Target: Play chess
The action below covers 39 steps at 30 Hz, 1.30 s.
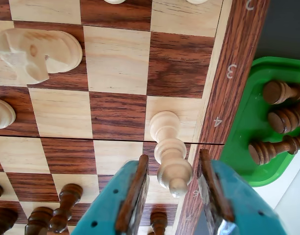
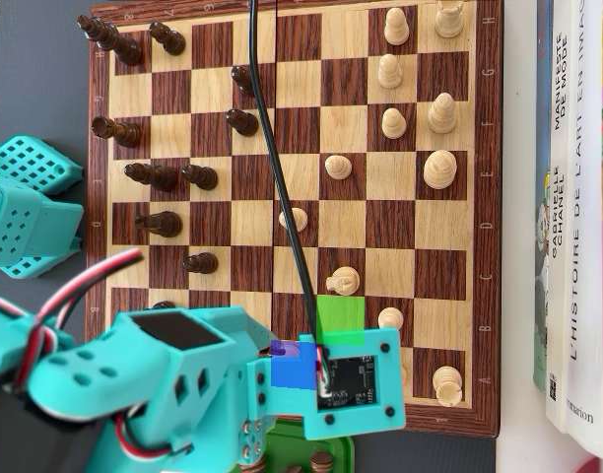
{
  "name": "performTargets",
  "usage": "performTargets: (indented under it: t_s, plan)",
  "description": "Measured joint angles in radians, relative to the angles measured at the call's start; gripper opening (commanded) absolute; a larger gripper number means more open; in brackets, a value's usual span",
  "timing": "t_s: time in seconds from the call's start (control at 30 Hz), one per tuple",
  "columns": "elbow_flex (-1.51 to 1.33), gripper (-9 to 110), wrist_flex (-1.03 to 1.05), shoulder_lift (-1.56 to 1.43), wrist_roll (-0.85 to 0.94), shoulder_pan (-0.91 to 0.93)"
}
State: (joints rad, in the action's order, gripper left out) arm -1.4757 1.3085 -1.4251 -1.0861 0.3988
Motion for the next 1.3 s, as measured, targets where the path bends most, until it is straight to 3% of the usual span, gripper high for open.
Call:
performTargets:
  t_s: [0.9, 1.1, 1.3]
  plan:
    - [0.0, 15, 0.0, 0.0, 0.0, 0.002]
    - [0.0, 6, 0.0, 0.0, 0.0, 0.002]
    - [0.0, 6, 0.0, 0.0, 0.0, 0.002]
